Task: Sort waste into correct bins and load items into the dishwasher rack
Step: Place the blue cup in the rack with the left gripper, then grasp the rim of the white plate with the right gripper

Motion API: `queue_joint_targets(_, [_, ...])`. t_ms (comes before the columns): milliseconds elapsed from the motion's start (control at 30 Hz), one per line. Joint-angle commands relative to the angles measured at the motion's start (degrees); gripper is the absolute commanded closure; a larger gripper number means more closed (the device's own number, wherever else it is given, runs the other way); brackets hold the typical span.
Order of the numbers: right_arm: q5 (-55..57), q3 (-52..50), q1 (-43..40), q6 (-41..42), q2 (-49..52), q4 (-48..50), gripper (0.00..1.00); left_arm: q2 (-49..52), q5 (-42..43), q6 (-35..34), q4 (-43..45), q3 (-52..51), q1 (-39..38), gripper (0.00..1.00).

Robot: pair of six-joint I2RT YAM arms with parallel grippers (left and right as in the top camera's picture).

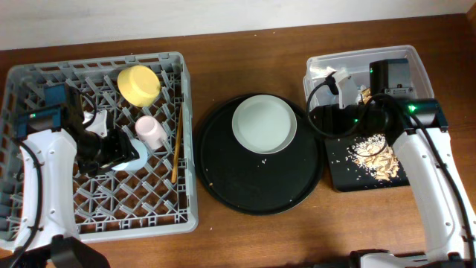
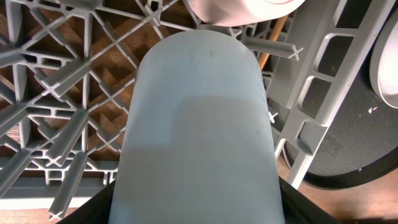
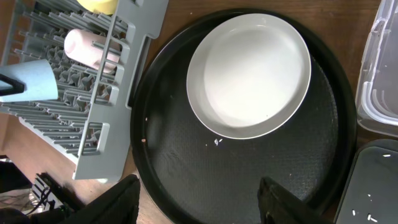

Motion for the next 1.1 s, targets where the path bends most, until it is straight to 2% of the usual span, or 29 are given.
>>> queue_joint_targets(0, [0.5, 0.5, -0.4, -0.4, 0.1, 0.0, 0.39, -1.0, -1.2, -1.0, 1.0, -1.7, -2.1, 0.57])
queue_joint_targets(167, [0.5, 0.5, -0.4, -0.4, 0.1, 0.0, 0.38, -1.0, -2.0, -1.0, 6.9, -8.2, -5.0, 0.56])
queue_joint_targets(233, [0.5, 0.5, -0.4, -0.4, 0.1, 0.0, 0.35, -1.0, -5.8, -3.8, 7.4, -8.3, -5.1, 0.50])
queue_joint_targets(267, [0.5, 0.5, -0.4, -0.4, 0.1, 0.0, 0.32, -1.0, -5.9, -3.9, 7.6, -8.3, -5.0, 0.36])
queue_joint_targets(300, [0.5, 0.5, -0.4, -0.4, 0.1, 0.0, 0.27, -1.0, -5.9, -3.9, 8.0, -8.3, -5.1, 0.01])
queue_joint_targets(400, [0.5, 0.5, -0.4, -0.3, 0.1, 0.0, 0.16, -1.0, -5.7, -3.9, 8.9, -8.3, -5.0, 0.01])
queue_joint_targets(500, [0.5, 0.5, -0.4, -0.3, 0.1, 0.0, 0.00, -1.0, -5.7, -3.9, 9.1, -7.9, -5.0, 0.01])
queue_joint_targets(600, [0.5, 0.5, -0.3, -0.3, 0.2, 0.1, 0.01, -1.3, -4.5, -3.9, 8.8, -5.5, -5.1, 0.01])
queue_joint_targets(667, [0.6, 0.5, 0.0, -0.3, 0.7, 0.2, 0.02, -2.7, 0.5, -3.9, 9.1, -3.3, -5.1, 0.01])
queue_joint_targets(733, [2.6, 0.4, 2.4, -0.3, 2.2, 1.3, 0.15, -5.7, 8.8, -3.9, 11.1, -2.3, -5.1, 0.01])
queue_joint_targets(767, [4.6, 0.4, 4.7, -0.1, 3.4, 2.3, 0.21, -7.3, 11.3, -3.9, 11.5, -2.3, -5.1, 0.01])
queue_joint_targets(833, [8.0, 0.4, 9.9, -0.1, 5.7, 4.6, 0.24, -8.4, 11.1, -3.9, 11.4, -2.3, -5.1, 0.01])
queue_joint_targets(1000, [27.6, 0.4, 26.7, 0.4, 16.1, 15.9, 0.25, -8.7, 10.8, -3.9, 10.8, -2.3, -5.1, 0.01])
queue_joint_targets(1067, [31.8, 0.4, 30.9, 0.4, 21.2, 22.1, 0.24, -8.7, 10.8, -3.9, 10.8, -2.3, -5.1, 0.01])
